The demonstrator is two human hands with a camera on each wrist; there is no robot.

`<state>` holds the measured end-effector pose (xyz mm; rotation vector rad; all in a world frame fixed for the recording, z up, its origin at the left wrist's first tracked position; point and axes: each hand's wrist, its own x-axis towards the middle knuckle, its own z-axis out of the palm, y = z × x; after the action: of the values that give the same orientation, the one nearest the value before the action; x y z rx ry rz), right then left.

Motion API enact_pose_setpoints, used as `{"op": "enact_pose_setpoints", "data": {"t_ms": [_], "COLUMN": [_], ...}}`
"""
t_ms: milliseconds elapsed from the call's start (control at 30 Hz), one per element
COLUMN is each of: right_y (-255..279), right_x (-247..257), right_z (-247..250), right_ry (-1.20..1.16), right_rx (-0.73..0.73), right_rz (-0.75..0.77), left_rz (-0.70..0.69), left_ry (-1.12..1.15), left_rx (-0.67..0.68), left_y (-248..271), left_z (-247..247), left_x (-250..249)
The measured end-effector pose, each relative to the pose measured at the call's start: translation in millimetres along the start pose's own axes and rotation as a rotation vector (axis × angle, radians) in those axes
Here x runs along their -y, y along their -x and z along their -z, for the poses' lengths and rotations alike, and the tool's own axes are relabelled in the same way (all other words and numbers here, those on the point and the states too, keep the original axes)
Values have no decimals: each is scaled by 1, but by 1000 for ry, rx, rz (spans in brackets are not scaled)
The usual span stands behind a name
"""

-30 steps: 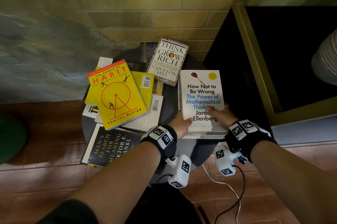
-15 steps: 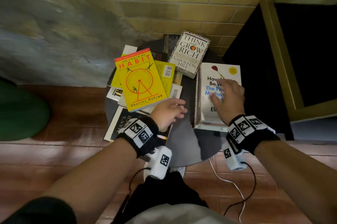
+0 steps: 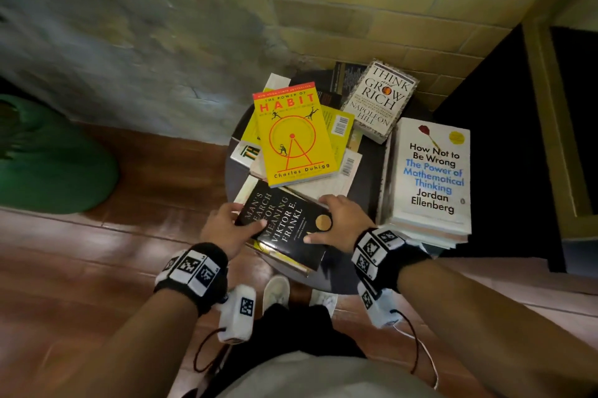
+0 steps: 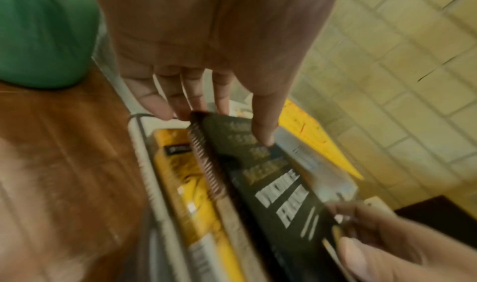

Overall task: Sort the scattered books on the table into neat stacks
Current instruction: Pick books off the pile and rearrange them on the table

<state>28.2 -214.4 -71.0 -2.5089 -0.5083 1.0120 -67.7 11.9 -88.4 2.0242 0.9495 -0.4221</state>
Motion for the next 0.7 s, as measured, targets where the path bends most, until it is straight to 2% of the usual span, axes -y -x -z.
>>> {"op": "enact_pose_setpoints", "data": {"t_ms": [133, 267, 333, 500, 633, 700], "right_y": [-5, -3, -1, 3, 5, 8], "right_x": [5, 9, 12, 10, -1, -7], "right_z": [2, 0, -2, 0, 12, 23], "right_ry": [46, 81, 101, -60, -199, -253], "right_rx": [28, -47, -80, -17, 34, 42], "right_rz": [-26, -2, 25, -8, -4, 58], "left_rz": [13, 2, 3, 65, 42, 24], "left_ry": [-79, -109, -38, 217, 218, 173], "left_rx": [-28, -25, -39, 24, 21, 17], "left_y": [1, 2, 2, 2, -2, -1], "left_z": [-5, -4, -1, 4, 0, 0], "left_x": [7, 9, 9, 19, 26, 23]}}
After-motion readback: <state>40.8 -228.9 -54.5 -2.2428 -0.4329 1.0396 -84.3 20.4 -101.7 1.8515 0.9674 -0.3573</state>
